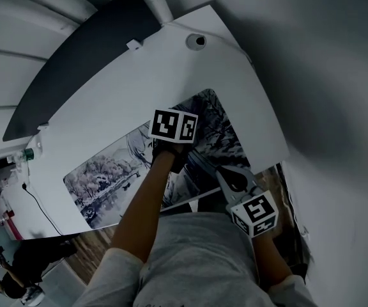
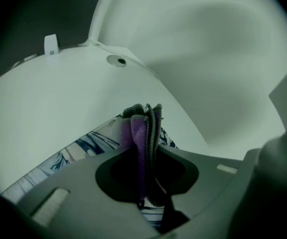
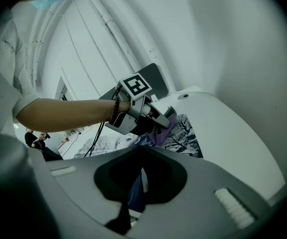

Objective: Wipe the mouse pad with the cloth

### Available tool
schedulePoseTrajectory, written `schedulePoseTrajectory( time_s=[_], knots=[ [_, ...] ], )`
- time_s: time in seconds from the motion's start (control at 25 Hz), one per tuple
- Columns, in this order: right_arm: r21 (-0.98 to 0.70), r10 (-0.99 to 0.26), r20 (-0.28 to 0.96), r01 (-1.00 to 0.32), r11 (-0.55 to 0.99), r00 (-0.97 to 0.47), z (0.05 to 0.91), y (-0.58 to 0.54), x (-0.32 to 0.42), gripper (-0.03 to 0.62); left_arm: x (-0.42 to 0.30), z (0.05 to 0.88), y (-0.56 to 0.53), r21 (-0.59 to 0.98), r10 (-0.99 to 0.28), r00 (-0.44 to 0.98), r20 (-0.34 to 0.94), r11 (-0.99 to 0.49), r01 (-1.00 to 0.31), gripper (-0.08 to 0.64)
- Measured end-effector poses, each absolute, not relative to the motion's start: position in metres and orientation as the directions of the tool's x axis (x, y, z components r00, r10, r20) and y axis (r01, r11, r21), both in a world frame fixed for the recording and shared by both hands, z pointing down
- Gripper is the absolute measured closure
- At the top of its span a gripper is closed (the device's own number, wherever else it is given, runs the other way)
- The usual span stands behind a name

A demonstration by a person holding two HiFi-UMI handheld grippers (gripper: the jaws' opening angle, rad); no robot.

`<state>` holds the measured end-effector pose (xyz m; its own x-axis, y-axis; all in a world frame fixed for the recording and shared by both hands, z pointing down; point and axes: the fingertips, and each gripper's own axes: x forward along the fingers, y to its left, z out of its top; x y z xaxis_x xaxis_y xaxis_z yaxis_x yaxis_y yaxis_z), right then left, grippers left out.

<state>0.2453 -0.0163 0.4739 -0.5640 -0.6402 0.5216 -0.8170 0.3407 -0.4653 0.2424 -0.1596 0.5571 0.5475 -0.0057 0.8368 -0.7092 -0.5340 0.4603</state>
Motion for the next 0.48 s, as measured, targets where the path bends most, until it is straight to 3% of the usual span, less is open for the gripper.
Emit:
schedulePoseTrajectory(
  time_s=[0.48],
  knots=[
    [-0.465,-0.666,0.531,-0.837,0.289,-0.524,0.475,-0.01,0.261,0.584,0.287,0.556,-0.163,0.441,-0.001,0.55,0.835,-0.596,-0.671,0.456]
  ],
)
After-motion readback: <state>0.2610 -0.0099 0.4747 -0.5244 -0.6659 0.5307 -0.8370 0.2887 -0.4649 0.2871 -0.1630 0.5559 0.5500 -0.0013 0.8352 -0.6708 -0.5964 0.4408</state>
